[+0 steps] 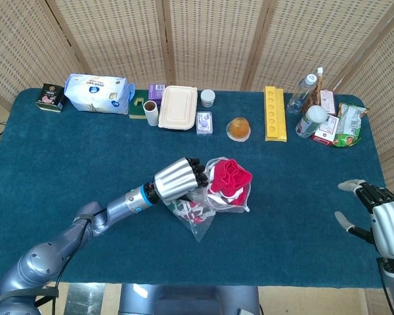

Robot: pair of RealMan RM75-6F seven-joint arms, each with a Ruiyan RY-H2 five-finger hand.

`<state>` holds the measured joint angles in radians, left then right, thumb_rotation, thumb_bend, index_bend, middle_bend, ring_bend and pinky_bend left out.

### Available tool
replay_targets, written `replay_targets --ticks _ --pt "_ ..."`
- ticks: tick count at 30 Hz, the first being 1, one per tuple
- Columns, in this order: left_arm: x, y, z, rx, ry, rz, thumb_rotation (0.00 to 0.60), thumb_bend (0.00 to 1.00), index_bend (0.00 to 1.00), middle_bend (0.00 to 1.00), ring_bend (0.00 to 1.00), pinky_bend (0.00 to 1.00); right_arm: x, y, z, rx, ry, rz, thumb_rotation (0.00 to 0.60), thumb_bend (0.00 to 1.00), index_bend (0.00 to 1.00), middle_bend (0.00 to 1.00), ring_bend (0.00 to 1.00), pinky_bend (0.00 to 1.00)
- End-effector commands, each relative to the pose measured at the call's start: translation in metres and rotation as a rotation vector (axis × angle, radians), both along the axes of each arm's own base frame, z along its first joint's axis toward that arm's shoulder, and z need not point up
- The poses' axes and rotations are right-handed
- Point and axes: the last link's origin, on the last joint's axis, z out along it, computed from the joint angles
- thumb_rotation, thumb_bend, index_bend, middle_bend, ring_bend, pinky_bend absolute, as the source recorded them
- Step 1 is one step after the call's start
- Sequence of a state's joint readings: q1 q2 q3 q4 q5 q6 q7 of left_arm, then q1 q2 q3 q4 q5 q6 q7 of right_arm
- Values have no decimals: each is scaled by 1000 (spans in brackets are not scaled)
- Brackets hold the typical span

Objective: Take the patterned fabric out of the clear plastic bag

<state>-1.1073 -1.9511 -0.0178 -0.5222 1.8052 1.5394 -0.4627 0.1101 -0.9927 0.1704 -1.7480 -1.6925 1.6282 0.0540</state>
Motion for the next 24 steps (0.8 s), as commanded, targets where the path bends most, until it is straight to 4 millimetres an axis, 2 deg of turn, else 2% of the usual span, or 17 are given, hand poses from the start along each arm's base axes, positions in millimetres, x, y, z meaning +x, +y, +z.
replay_targets --ticks 1,8,15,24 --pt "9 -5 -7 13 33 -62 600 311 896 748 714 665 9 -6 0 24 28 27 600 242 337 387 484 526" --pt "23 -12 -17 30 80 -153 600 311 896 749 714 655 18 -16 -6 81 95 47 600 188 331 386 479 523" --pt "36 -18 -26 43 102 -224 600 310 896 749 714 644 35 -22 -25 174 170 81 600 153 306 375 472 514" --pt "40 -18 -28 50 98 -244 600 306 896 749 713 637 55 -27 -45 244 224 123 600 145 303 373 471 513"
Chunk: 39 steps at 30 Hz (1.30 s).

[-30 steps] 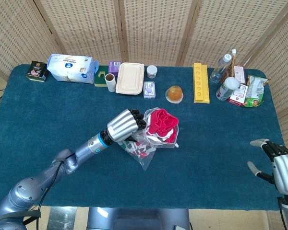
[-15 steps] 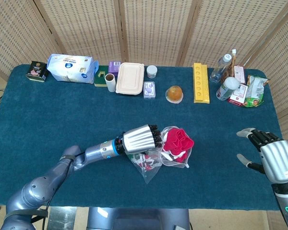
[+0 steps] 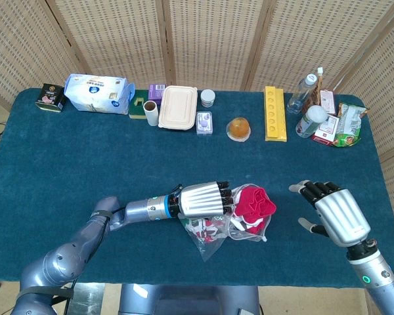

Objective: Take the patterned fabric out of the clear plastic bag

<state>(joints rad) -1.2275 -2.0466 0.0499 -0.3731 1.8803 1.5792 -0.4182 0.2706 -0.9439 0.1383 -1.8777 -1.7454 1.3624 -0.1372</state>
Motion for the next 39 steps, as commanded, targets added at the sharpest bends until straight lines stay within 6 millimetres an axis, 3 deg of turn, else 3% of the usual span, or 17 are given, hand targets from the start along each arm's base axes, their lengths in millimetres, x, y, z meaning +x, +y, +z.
replay_targets --ticks 1,16,22,27,33,39 --pt "1 0 -1 0 1 -4 600 306 896 749 713 637 8 -1 -8 26 15 18 600 145 303 373 471 513" --pt "5 -3 -5 5 11 -41 600 304 896 749 709 626 43 -10 -29 87 109 69 600 175 303 371 470 512" --pt "8 -4 -6 3 9 -50 600 303 896 749 708 624 48 -14 -33 92 139 59 600 282 315 369 471 514" --pt "9 -4 -6 10 15 -56 600 302 896 749 706 621 50 -14 -36 99 158 48 600 371 410 376 487 516" --pt "7 -1 -4 20 16 -41 600 300 896 749 700 617 50 -11 -38 91 158 45 600 382 572 417 526 540" --pt "4 3 -1 34 9 -25 600 263 896 749 690 608 49 -8 -42 98 135 36 600 381 658 461 566 553"
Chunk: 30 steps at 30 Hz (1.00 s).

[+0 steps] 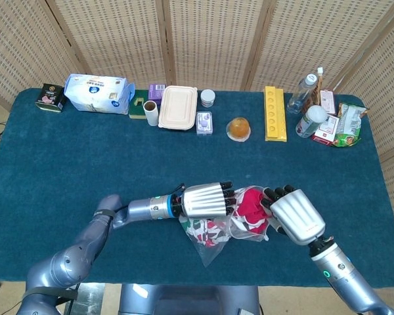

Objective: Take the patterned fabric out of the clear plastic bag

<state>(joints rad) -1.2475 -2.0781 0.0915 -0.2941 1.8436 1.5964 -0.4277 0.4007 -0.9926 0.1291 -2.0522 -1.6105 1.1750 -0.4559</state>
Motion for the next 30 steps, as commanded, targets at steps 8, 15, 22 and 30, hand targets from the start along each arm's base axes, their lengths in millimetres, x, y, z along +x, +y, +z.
replay_targets --ticks 8,15,22,30 --pt "-4 2 4 14 -5 -1 600 251 897 749 683 604 3 3 -2 5 -44 3 600 380 670 468 580 560" --pt "-5 3 5 17 -1 3 600 251 896 749 677 595 3 6 1 1 -53 2 600 384 660 468 580 563" --pt "-5 2 7 18 -1 -11 600 250 896 749 677 594 3 4 6 -31 -53 15 600 442 477 422 567 561" --pt "-5 3 10 28 1 -25 600 250 896 749 674 590 -3 0 19 -66 -25 -9 600 381 150 308 479 474"
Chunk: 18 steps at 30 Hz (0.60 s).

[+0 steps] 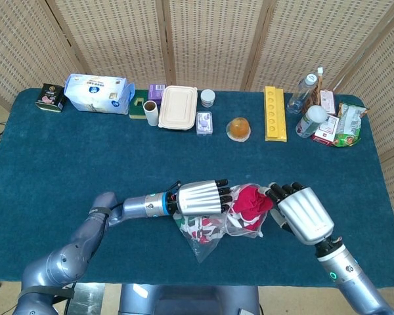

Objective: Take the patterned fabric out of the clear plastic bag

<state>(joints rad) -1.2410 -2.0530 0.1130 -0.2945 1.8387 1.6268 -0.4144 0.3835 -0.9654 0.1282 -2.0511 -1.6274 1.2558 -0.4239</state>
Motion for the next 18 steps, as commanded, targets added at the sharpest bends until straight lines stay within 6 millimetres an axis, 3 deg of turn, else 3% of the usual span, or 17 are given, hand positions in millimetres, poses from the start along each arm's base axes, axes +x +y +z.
replay_targets --ticks 1,6,11,18 --pt "0 0 0 2 1 -4 600 250 896 748 673 588 0 -1 2 3 18 -15 600 378 142 297 468 463" --pt "6 0 1 6 -7 -18 600 251 896 749 670 584 3 -1 -3 61 59 -44 600 358 92 240 402 402" --pt "8 0 1 9 -4 -22 600 251 896 749 667 581 9 -2 -8 81 62 -42 600 291 90 233 396 398" --pt "11 -1 -1 16 -5 -26 600 251 896 748 659 574 23 -7 -18 118 67 -29 600 361 213 235 400 408"
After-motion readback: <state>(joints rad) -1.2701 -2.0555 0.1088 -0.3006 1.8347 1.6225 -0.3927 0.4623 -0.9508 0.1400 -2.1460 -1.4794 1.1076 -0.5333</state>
